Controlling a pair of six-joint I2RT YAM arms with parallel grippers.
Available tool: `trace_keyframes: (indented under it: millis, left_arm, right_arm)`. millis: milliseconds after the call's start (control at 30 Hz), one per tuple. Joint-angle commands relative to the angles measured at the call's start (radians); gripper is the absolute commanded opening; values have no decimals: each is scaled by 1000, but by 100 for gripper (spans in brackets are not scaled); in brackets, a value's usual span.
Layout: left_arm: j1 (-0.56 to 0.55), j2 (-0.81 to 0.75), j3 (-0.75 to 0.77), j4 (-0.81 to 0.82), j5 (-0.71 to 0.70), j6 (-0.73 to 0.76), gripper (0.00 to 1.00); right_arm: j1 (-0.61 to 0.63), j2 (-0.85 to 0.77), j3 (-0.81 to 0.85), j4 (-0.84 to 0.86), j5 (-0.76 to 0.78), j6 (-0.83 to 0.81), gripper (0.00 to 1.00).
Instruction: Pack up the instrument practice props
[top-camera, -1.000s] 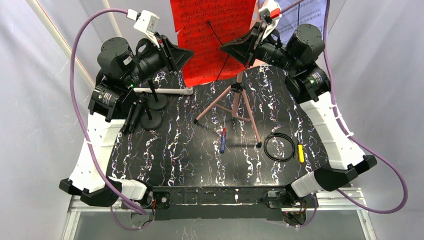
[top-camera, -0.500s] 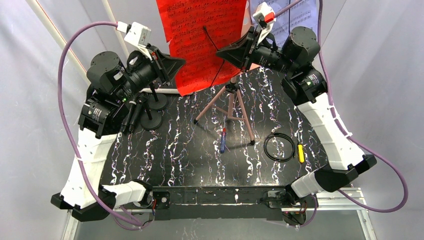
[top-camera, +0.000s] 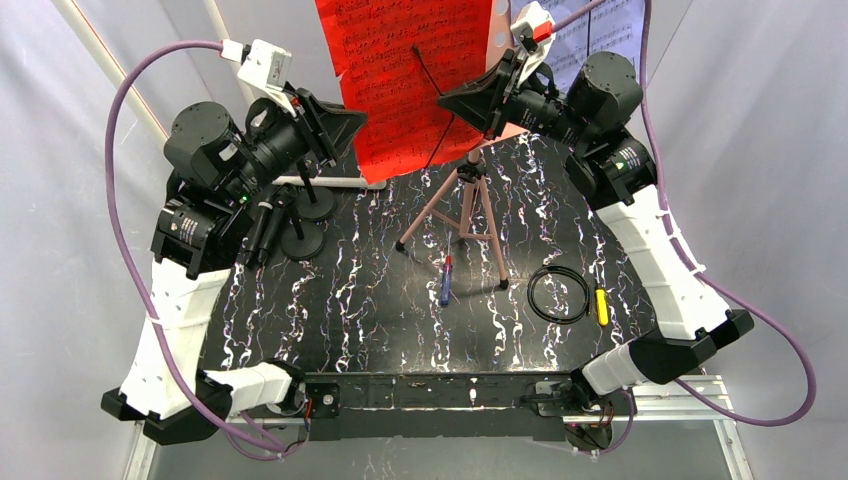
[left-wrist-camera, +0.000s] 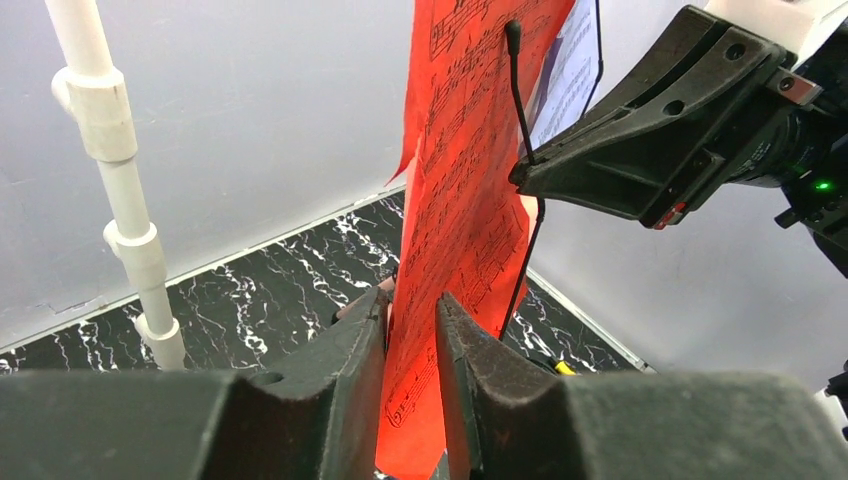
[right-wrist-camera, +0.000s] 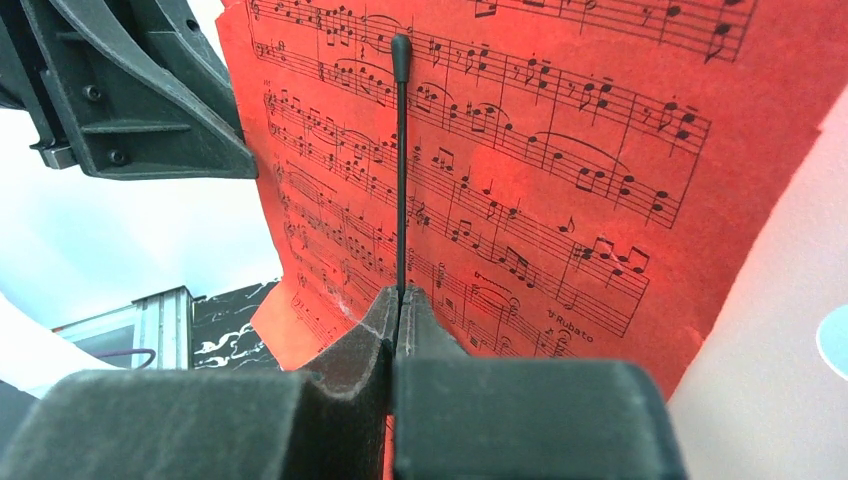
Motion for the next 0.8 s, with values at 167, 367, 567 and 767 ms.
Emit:
trace_keyframes:
  millis: [167, 367, 567, 767]
  left_arm:
    - [5, 31, 53, 23, 33, -15, 26]
    - [5, 17, 59, 0, 9, 5, 7]
    - [5, -33, 47, -4, -33, 23, 5]
    - [5, -25, 59, -19, -28, 27, 0]
  right_arm:
    - [-4, -29, 14, 38, 19, -14, 1]
    - [-4, -30, 14, 27, 26, -23, 1]
    - [-4, -30, 10, 26, 34, -28, 1]
    - [-4, -30, 10, 29, 36, -24, 1]
